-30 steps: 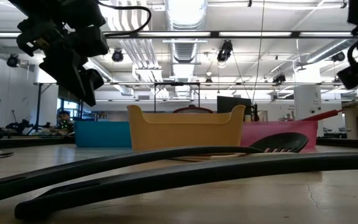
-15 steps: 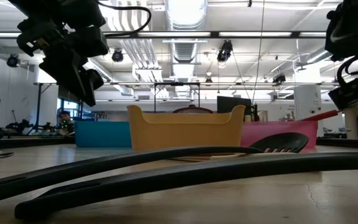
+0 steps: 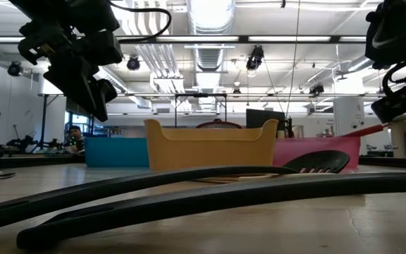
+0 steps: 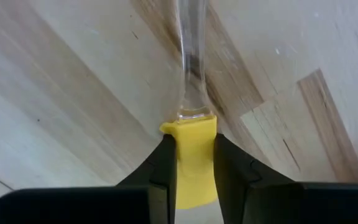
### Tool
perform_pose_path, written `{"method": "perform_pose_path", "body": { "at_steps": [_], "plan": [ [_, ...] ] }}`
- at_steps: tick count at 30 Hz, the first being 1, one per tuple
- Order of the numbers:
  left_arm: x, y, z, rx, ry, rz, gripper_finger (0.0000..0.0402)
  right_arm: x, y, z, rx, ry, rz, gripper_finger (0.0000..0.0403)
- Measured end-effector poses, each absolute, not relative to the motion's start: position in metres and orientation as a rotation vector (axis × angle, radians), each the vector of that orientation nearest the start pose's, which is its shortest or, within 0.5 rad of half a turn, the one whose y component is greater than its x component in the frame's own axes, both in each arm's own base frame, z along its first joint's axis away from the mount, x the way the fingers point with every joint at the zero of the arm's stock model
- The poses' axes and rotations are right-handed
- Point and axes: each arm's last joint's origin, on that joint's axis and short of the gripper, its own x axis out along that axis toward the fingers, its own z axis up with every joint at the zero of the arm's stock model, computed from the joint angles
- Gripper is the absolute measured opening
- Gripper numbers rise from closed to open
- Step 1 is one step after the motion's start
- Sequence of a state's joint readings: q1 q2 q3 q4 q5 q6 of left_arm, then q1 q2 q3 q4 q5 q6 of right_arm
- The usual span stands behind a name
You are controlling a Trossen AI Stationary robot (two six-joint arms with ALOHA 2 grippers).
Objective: Pick & Place Kitchen Items
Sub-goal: Put the yellow spatula into the yellow bin
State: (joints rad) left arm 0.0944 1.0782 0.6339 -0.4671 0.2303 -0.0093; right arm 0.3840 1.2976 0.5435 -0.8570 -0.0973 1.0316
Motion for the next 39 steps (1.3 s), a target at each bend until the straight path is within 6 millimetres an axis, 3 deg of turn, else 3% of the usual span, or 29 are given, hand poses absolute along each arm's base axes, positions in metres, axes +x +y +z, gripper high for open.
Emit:
{"method": "perform_pose_path", "body": {
  "at_steps": [8, 12, 20, 25, 32, 39],
  "plan": [
    [0.201, 0.012, 0.210, -0.154, 0.892, -0.122, 0.0179, 0.150, 0.066, 0.140, 0.478, 1.537, -0.483, 0.0060],
    [0.202, 0.013, 0.210, -0.152, 0.877, -0.123, 0.0179, 0.146, 0.069, 0.150, 0.465, 1.443, -0.489, 0.0012],
    [0.203, 0.013, 0.211, -0.152, 0.871, -0.123, 0.0179, 0.136, 0.076, 0.193, 0.479, 1.220, -0.490, 0.0002],
    [0.203, 0.013, 0.211, -0.152, 0.869, -0.122, 0.0179, 0.137, 0.077, 0.208, 0.514, 1.180, -0.507, 0.0006],
    [0.203, 0.013, 0.211, -0.152, 0.867, -0.122, 0.0179, 0.144, 0.085, 0.206, 0.399, 1.310, -0.373, 0.0013],
    [0.204, 0.013, 0.211, -0.152, 0.861, -0.122, 0.0179, 0.152, 0.086, 0.190, 0.231, 1.430, -0.342, 0.0068]
  ]
}}
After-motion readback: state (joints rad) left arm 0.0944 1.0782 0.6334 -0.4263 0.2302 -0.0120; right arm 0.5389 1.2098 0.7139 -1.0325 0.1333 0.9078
